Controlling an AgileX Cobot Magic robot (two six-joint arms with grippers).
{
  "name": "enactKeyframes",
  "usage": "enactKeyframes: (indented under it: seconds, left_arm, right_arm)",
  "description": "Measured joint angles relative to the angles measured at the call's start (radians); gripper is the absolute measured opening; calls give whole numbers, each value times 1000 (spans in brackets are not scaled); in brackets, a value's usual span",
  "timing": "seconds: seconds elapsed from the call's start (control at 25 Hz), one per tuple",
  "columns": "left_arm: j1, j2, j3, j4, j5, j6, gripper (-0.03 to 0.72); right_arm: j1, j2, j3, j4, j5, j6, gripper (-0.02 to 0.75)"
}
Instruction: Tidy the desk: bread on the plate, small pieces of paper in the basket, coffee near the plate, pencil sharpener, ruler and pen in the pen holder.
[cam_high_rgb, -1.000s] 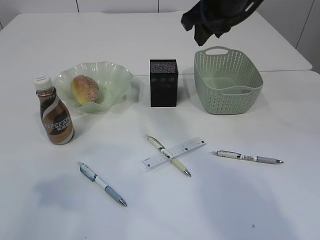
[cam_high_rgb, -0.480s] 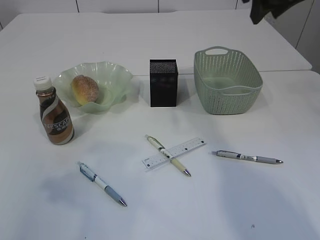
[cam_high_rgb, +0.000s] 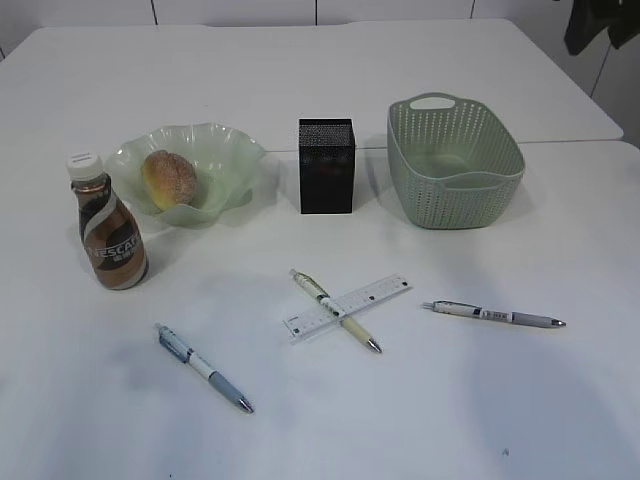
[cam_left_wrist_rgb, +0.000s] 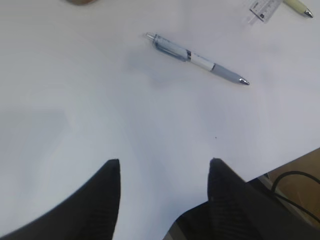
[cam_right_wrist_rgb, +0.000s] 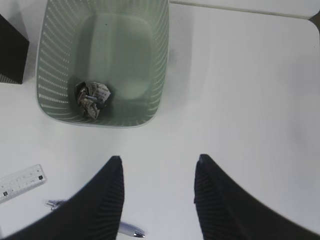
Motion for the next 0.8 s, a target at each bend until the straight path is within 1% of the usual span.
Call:
enactKeyframes:
  seconds: [0.24,0.4,0.56,0.68,0.8]
  left_arm:
    - [0,67,0,-120,-84,145,394]
    - [0,119,-20,-224,-105,270,394]
    - [0,180,-84,-288,-114,351,394]
    - [-2,236,-155,-304,-114,400,394]
    - [-34,303,-248,-304,-86,429,394]
  right_arm:
    - [0,0,6,26,6,0,373]
    - [0,-23,105,33,6,0,374]
    - [0,-42,244,31,6,0,373]
    - [0,-49,333,30,6,0,373]
    - [0,-49,391,6,4,2,373]
